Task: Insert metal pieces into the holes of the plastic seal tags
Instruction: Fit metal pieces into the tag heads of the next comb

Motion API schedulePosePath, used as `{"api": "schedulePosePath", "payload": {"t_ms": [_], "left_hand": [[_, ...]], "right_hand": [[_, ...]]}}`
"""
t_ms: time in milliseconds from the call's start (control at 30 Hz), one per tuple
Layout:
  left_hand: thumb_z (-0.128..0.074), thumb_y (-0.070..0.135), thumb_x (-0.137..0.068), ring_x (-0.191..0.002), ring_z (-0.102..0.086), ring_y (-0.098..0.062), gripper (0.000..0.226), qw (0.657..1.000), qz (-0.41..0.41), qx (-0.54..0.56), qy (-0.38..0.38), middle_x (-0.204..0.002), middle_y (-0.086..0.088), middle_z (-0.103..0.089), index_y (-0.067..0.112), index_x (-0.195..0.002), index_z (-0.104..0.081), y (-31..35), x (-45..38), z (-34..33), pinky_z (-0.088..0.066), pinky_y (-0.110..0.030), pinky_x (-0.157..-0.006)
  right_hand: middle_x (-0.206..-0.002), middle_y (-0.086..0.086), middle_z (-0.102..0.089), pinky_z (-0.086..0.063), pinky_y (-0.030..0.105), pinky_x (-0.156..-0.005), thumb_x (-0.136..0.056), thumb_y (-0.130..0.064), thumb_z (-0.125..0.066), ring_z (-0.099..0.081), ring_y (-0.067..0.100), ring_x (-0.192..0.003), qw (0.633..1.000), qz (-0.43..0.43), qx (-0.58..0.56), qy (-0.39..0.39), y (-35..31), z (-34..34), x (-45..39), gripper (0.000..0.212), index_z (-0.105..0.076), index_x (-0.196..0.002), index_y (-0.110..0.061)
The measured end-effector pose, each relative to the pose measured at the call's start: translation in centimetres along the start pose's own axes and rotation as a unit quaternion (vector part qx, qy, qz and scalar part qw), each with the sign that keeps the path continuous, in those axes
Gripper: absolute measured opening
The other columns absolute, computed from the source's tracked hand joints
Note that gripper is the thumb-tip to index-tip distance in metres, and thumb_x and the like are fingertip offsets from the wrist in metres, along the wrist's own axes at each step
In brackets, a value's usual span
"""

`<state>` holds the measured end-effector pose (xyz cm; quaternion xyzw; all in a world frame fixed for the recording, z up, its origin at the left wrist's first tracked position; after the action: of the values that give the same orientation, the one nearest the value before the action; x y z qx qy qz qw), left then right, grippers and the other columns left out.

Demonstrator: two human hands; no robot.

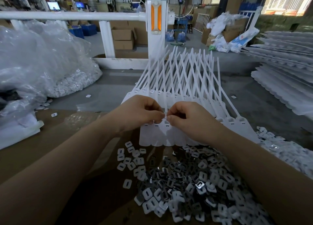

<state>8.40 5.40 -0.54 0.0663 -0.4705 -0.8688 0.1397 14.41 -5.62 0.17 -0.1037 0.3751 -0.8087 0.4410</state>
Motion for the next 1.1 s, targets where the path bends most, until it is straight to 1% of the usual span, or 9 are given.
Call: {"api": "schedulePosePath", "payload": {"t_ms": [167,233,333,433,567,833,900,1033,1100], "left_hand": [[-0.072,0.029,-0.085,-0.063,-0.059,0.002,0.007,0.998,-0.037,-0.057,0.017,-0.071,0.010,-0.070,0.023,-0.082,-0.071,1.1,0.1,0.2,-0.046,-0.012,-0.059],[-0.073,0.029,-0.085,-0.063,-0.060,0.002,0.007,0.997,-0.030,-0.070,0.021,-0.070,0.011,-0.070,0.024,-0.080,-0.071,0.9,0.0,0.3,-0.045,-0.010,-0.057],[-0.075,0.027,-0.083,-0.075,-0.065,-0.009,0.008,0.997,0.014,-0.060,0.044,-0.078,0.003,-0.072,0.020,-0.082,-0.073,-0.3,-0.2,1.0,-0.052,-0.024,-0.069],[-0.078,0.024,-0.081,-0.087,-0.067,-0.019,0.012,0.994,0.089,-0.038,0.054,-0.088,-0.006,-0.073,0.013,-0.085,-0.074,-2.1,-0.1,1.3,-0.054,-0.033,-0.079],[-0.078,0.023,-0.080,-0.081,-0.065,-0.017,0.013,0.989,0.131,-0.029,0.065,-0.085,-0.006,-0.071,0.012,-0.083,-0.074,-2.8,0.1,1.0,-0.048,-0.026,-0.064],[-0.076,0.026,-0.083,-0.078,-0.060,-0.015,0.014,0.986,0.136,-0.061,0.069,-0.080,-0.002,-0.066,0.013,-0.080,-0.070,-2.5,0.0,0.7,-0.044,-0.026,-0.064],[-0.074,0.028,-0.084,-0.079,-0.059,-0.015,0.015,0.984,0.139,-0.086,0.067,-0.079,0.000,-0.064,0.016,-0.077,-0.067,-2.5,0.0,0.6,-0.046,-0.027,-0.067],[-0.071,0.032,-0.085,-0.090,-0.060,-0.021,0.017,0.978,0.148,-0.126,0.072,-0.082,0.000,-0.063,0.021,-0.074,-0.063,-2.6,-0.2,0.6,-0.051,-0.036,-0.085],[-0.070,0.031,-0.086,-0.092,-0.060,-0.021,0.016,0.977,0.158,-0.127,0.069,-0.085,0.000,-0.064,0.020,-0.076,-0.064,-2.9,-0.2,0.7,-0.050,-0.036,-0.087]], "right_hand": [[-0.071,-0.009,-0.061,-0.042,0.020,-0.056,-0.091,-0.026,-0.062,-0.053,0.004,-0.059,1.000,0.007,0.016,-0.003,-0.2,-0.2,0.0,0.010,-0.061,-0.082,-0.029],[-0.074,-0.009,-0.063,-0.046,0.021,-0.059,-0.091,-0.027,-0.062,-0.057,0.005,-0.063,1.000,0.004,0.016,-0.002,-0.1,-0.3,0.0,0.007,-0.063,-0.084,-0.028],[-0.082,-0.009,-0.066,-0.052,0.023,-0.069,-0.092,-0.026,-0.062,-0.063,0.007,-0.076,1.000,-0.002,-0.002,0.010,0.1,0.1,-0.1,0.008,-0.062,-0.085,-0.030],[-0.083,-0.010,-0.065,-0.049,0.020,-0.068,-0.093,-0.025,-0.061,-0.062,0.005,-0.078,1.000,-0.005,-0.008,0.008,0.3,0.1,-0.1,0.011,-0.061,-0.084,-0.032],[-0.083,-0.011,-0.064,-0.047,0.019,-0.067,-0.092,-0.025,-0.061,-0.061,0.003,-0.077,1.000,-0.006,-0.002,0.002,0.3,0.0,0.0,0.011,-0.060,-0.084,-0.032],[-0.085,-0.010,-0.065,-0.052,0.024,-0.073,-0.092,-0.024,-0.062,-0.062,0.006,-0.080,1.000,-0.008,-0.002,0.000,0.2,0.0,0.0,0.007,-0.062,-0.087,-0.030],[-0.085,-0.010,-0.066,-0.053,0.024,-0.073,-0.092,-0.024,-0.062,-0.063,0.006,-0.080,1.000,-0.007,-0.002,-0.001,0.2,0.0,0.0,0.008,-0.062,-0.087,-0.030],[-0.085,-0.009,-0.066,-0.054,0.027,-0.074,-0.092,-0.024,-0.062,-0.064,0.007,-0.080,1.000,-0.004,-0.006,-0.002,0.0,0.1,0.1,0.014,-0.060,-0.083,-0.033],[-0.085,-0.009,-0.066,-0.055,0.028,-0.074,-0.092,-0.024,-0.061,-0.064,0.008,-0.080,1.000,-0.002,-0.006,-0.004,-0.1,0.0,0.1,0.015,-0.060,-0.082,-0.034]]}}
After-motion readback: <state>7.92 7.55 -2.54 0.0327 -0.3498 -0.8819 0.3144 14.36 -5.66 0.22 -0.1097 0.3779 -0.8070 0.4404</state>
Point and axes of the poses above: each hand's wrist, its own x-axis away from the middle knuckle, its own z-axis out of the back of the hand, y = z × x, the point moved 10 cm from there along -x, towards the middle knuckle
